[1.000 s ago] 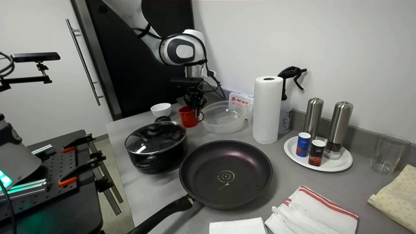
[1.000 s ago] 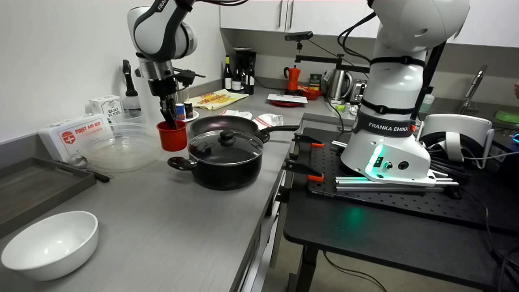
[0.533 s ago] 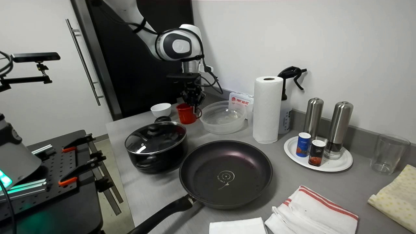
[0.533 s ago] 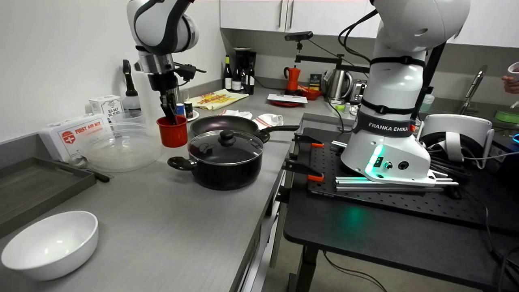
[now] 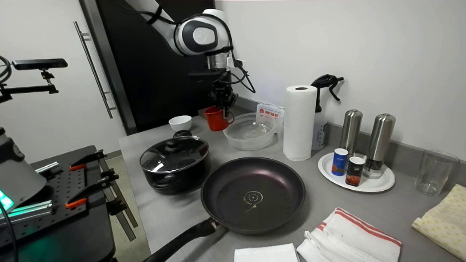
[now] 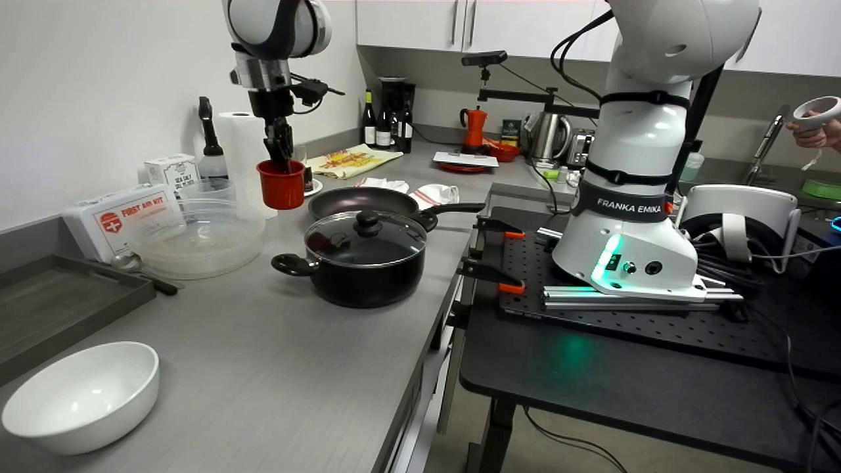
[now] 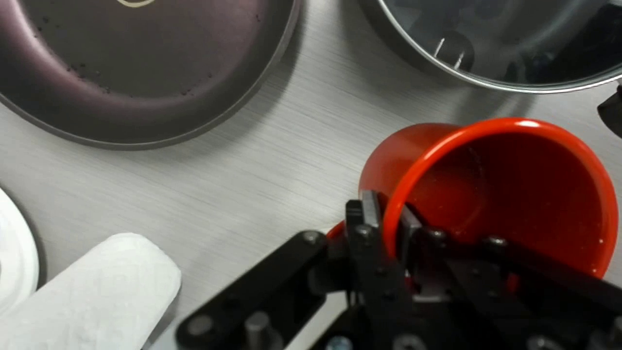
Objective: Move the red mug to the right
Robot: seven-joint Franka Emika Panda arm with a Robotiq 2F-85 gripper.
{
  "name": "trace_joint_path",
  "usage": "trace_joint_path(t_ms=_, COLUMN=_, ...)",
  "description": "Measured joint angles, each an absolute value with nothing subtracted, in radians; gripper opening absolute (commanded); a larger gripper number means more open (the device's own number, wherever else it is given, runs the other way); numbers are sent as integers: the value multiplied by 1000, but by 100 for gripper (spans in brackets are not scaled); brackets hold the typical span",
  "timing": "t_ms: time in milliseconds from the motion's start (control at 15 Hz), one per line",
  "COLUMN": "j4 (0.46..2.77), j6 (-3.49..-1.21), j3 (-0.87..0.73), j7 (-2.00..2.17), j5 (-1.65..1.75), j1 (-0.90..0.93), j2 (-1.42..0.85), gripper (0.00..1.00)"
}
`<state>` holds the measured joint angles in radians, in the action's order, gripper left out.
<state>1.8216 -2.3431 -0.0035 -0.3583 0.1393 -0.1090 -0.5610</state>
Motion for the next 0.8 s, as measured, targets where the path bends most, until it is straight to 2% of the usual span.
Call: trace_joint_path(t_ms=800, j4=1742, j6=-2222, j3=-41, j7=-284, j5=-18, j1=-227, j2=-549, gripper=2)
